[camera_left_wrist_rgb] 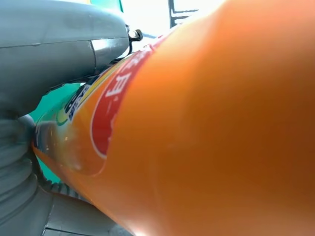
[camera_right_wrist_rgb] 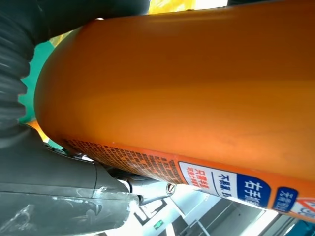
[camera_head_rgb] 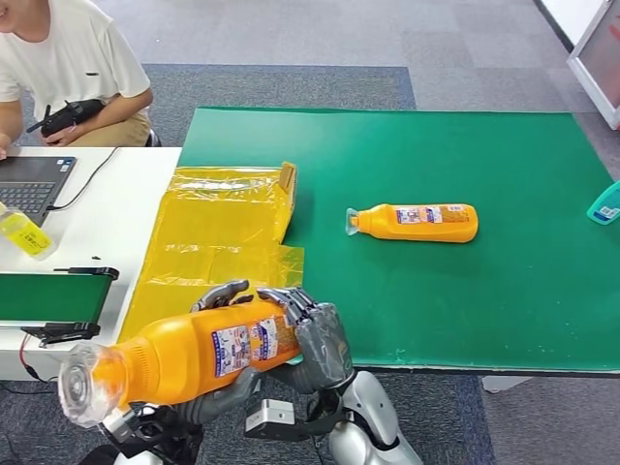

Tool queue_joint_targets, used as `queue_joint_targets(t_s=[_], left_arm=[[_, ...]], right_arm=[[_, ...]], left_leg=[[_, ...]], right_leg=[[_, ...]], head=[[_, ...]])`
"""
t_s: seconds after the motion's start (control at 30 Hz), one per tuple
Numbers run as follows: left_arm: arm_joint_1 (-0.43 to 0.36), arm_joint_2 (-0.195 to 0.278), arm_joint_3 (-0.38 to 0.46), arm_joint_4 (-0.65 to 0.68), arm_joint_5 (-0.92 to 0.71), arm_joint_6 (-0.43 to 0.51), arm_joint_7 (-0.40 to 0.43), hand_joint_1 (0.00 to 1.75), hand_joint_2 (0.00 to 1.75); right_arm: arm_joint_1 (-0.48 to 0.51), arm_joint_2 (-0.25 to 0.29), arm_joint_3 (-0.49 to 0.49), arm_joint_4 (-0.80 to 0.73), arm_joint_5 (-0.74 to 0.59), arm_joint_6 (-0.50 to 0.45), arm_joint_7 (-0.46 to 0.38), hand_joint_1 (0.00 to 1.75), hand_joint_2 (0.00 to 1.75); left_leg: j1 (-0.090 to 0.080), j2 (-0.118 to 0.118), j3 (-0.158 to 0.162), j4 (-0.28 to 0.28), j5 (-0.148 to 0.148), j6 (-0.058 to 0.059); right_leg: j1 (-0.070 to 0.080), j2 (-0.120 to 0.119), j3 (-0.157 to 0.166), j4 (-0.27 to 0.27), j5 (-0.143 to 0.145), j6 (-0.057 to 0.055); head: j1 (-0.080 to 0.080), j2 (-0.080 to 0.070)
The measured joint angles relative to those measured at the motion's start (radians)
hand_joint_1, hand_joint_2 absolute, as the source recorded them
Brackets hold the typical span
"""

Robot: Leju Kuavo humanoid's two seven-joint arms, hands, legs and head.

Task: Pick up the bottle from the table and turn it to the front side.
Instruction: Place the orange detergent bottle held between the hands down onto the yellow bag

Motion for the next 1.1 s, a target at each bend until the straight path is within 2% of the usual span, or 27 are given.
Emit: queue_joint_targets(t_s=[0.17,0.2,0.3,0.33,0.43,0.53,0.8,0.97,1.03,1.1], left_arm=[[-0.003,0.003,0.002,0.008,-0.005,0.010,-0.001,1.75,1.75],[-0.003,0.003,0.005,0.011,-0.005,0.011,-0.001,1.75,1.75],[0.004,0.003,0.017,0.026,-0.011,0.012,0.000,1.75,1.75],[0.008,0.003,0.025,0.032,-0.017,0.012,0.001,1.75,1.75],[0.016,0.004,0.048,0.047,-0.057,0.020,-0.003,1.75,1.75],[0.017,-0.005,0.046,0.045,-0.120,0.058,-0.027,1.75,1.75],[0.015,-0.023,0.040,0.017,-0.121,0.080,-0.053,1.75,1.75],[0.061,-0.048,0.110,-0.085,-0.084,0.088,-0.092,1.75,1.75],[0.078,-0.067,0.148,-0.132,-0.162,0.132,-0.102,1.75,1.75],[0.085,-0.084,0.181,-0.165,-0.320,0.244,-0.100,1.75,1.75]], right_arm=[[-0.009,0.000,0.007,0.041,-0.086,0.053,0.002,1.75,1.75],[-0.012,0.000,0.008,0.059,-0.118,0.079,0.001,1.51,1.75],[-0.029,0.006,0.005,0.133,-0.211,0.165,-0.003,0.20,1.75],[-0.037,0.009,0.003,0.163,-0.236,0.199,0.002,0.00,1.75],[-0.062,0.021,-0.012,0.270,-0.287,0.292,0.035,0.00,1.75],[-0.070,0.031,-0.039,0.373,-0.322,0.332,0.038,0.00,1.75],[-0.075,0.037,-0.068,0.478,-0.357,0.348,0.034,0.00,1.75],[-0.062,0.037,-0.110,0.468,-0.404,0.351,0.047,0.00,1.75],[-0.048,0.037,-0.139,0.449,-0.410,0.352,0.053,0.00,1.75],[-0.033,0.037,-0.170,0.425,-0.409,0.355,0.059,0.00,1.75]], left_leg=[[0.000,0.000,0.000,0.000,0.000,0.000],[0.000,0.000,0.000,0.000,0.000,0.000],[0.000,0.000,0.000,0.000,0.000,0.000],[0.000,0.000,0.000,0.000,0.000,0.000],[0.000,0.001,0.000,0.000,0.000,0.000],[0.000,0.001,0.000,0.000,0.000,0.000],[0.000,0.001,0.000,0.000,0.000,0.000],[0.000,0.001,0.000,0.000,0.000,0.000],[0.000,0.001,0.000,0.000,0.000,0.000],[0.000,0.001,0.000,0.000,0.000,0.000]], right_leg=[[0.000,0.000,0.000,0.000,0.000,0.000],[0.000,0.000,0.000,0.000,0.000,0.000],[0.000,0.001,0.000,0.000,0.000,0.000],[0.000,0.001,0.000,0.000,0.000,0.000],[0.000,0.001,0.000,0.000,0.000,0.000],[0.000,0.001,0.000,0.000,0.000,0.000],[0.000,0.001,0.000,0.000,0.000,0.000],[0.000,0.001,0.000,0.000,0.000,0.000],[0.000,0.001,0.000,0.000,0.000,0.000],[0.000,0.001,0.001,0.000,0.000,0.000]], head=[[0.000,0.000],[0.000,0.000],[0.000,0.000],[0.000,0.000],[0.000,0.000],[0.000,0.000],[0.000,0.000],[0.000,0.000],[0.000,0.000],[0.000,0.000]])
